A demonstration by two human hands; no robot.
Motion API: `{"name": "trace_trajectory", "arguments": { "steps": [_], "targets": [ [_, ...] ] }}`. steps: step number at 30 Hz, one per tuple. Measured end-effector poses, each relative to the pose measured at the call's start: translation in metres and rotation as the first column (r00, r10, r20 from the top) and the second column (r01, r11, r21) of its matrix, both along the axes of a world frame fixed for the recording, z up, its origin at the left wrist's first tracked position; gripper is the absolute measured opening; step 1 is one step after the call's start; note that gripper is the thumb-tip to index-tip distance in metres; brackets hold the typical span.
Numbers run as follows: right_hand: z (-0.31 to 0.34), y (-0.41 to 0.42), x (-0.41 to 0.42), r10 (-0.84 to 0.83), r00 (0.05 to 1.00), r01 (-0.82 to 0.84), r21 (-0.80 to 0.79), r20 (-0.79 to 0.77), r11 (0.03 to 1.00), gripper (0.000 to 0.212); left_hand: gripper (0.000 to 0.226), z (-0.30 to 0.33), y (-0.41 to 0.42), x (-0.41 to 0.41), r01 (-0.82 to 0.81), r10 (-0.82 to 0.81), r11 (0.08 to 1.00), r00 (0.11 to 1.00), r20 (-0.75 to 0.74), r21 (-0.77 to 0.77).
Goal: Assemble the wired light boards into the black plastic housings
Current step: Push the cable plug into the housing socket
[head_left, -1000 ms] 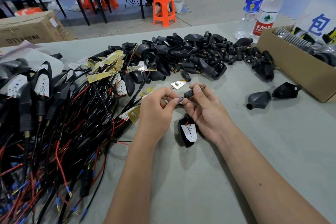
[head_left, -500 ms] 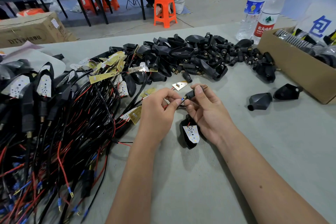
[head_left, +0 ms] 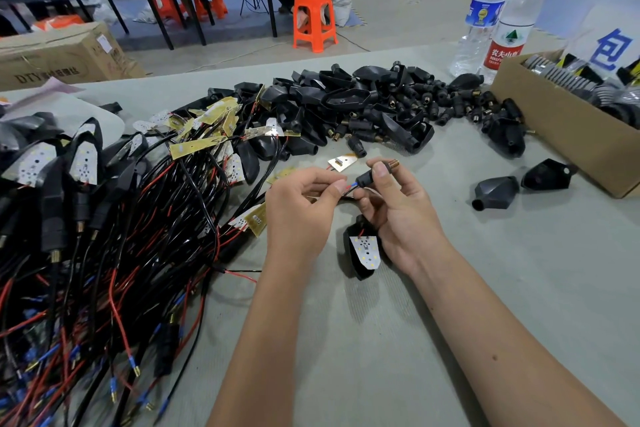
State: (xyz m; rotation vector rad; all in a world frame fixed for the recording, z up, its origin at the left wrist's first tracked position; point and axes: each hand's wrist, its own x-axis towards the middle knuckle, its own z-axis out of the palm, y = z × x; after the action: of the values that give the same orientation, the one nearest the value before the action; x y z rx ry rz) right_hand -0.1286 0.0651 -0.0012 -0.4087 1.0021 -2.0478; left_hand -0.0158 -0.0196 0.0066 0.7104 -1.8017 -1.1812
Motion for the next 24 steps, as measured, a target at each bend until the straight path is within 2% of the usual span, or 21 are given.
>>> {"name": "trace_trajectory", "arguments": {
  "steps": [4,10,14,18,21,24],
  "targets": [
    [0.001,0.0,-0.001,-0.027,1.0,0.027,-0.01,0.013,1.0,0.022,0.019,0.004,-0.002,0.004,0.044,-0.043,0.991,0.999,-0.011,0.126],
    [0.001,0.002,-0.001,-0.008,1.0,0.008,-0.009,-0.02,1.0,0.025,0.011,0.0,0.009,-0.005,-0.078,0.079,0.993,0.997,-0.008,0.093],
    [0.001,0.001,0.0,-0.024,0.999,0.024,-0.005,-0.024,1.0,0.028,0.008,-0.003,0.007,-0.006,-0.221,0.223,0.968,0.975,-0.006,0.118],
    [0.0,0.001,-0.001,-0.059,0.998,0.059,0.003,0.016,0.998,0.026,0.008,-0.003,0.0,-0.001,-0.103,0.097,0.985,0.994,0.048,0.136],
    [0.001,0.0,-0.002,-0.06,0.998,0.06,-0.004,0.037,0.998,0.026,0.012,-0.001,-0.002,0.0,-0.035,0.029,0.996,0.997,0.065,0.088],
    [0.001,0.001,-0.002,-0.024,1.0,0.024,-0.012,0.015,1.0,0.029,0.012,0.0,0.004,-0.004,-0.033,0.032,0.999,0.998,0.061,0.005]
  ]
}}
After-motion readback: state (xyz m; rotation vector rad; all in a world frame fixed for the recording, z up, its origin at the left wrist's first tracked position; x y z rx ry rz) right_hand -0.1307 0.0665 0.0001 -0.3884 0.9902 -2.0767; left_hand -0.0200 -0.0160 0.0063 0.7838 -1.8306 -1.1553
